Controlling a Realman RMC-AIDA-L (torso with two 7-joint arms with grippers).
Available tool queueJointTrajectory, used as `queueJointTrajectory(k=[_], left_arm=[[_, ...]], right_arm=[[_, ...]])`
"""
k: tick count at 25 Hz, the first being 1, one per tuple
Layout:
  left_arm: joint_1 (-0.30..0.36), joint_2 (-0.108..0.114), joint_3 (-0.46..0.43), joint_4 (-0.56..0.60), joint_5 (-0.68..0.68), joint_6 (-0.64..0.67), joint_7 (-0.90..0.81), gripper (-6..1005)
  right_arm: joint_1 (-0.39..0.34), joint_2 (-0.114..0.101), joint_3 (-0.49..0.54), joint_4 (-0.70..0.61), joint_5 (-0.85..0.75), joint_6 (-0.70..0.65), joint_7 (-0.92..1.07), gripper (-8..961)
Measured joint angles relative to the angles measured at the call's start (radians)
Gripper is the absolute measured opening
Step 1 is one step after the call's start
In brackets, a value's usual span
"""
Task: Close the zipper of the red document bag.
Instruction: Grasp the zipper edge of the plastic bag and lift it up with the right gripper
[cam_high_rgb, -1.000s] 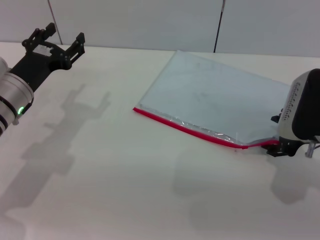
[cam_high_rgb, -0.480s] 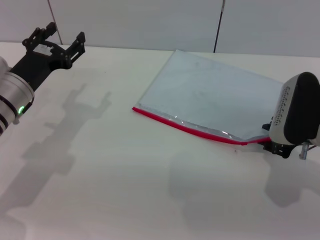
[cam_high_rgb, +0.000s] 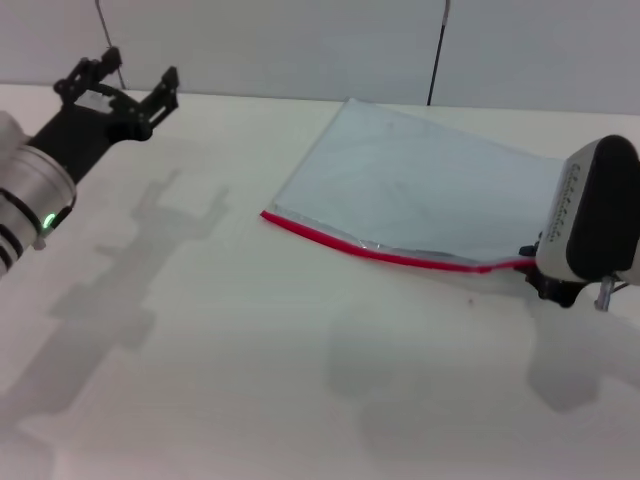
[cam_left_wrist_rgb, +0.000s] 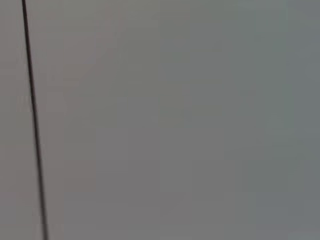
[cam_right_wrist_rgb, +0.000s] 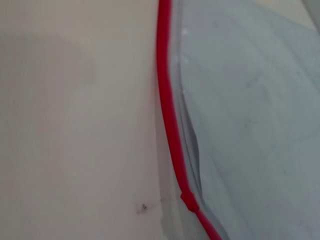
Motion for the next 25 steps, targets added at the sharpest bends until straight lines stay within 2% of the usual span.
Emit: queueJointTrajectory(k=[2,5,6,7,15,17,25], left_arm=[[0.001,-0.001,0.007,0.025,0.047,0.011,-0.026,786],[0.008,-0.002,0.013,0.108,0.206,0.056,-0.127,786],[0.008,-0.002,0.013,0.108,0.206,0.056,-0.127,787],[0.01,-0.001,0.014,0.185,0.387,0.091,-0.259,787],[0.011,-0.008,0.016,0.401,0.875,0.118,-0.554,771],[0.011,-0.009,0.031,0.451,0.953,0.106,-0.616,755],[-0.008,-0.012,0.191,0.63,1.162,0.117,-0.783,692]], right_arm=[[-0.014,0.0,0.009,-0.031,0.005,0.0,0.008,170],[-0.043,0.0,0.022,-0.098,0.006,-0.002,0.025,136],[-0.049,0.001,0.024,-0.113,0.006,-0.002,0.029,124],[-0.056,0.001,0.025,-0.128,0.007,-0.001,0.033,111],[-0.071,0.0,0.025,-0.176,0.064,-0.006,0.041,49],[-0.071,0.0,0.024,-0.178,0.067,-0.006,0.041,49],[-0.069,0.0,0.021,-0.181,0.069,-0.008,0.041,49]])
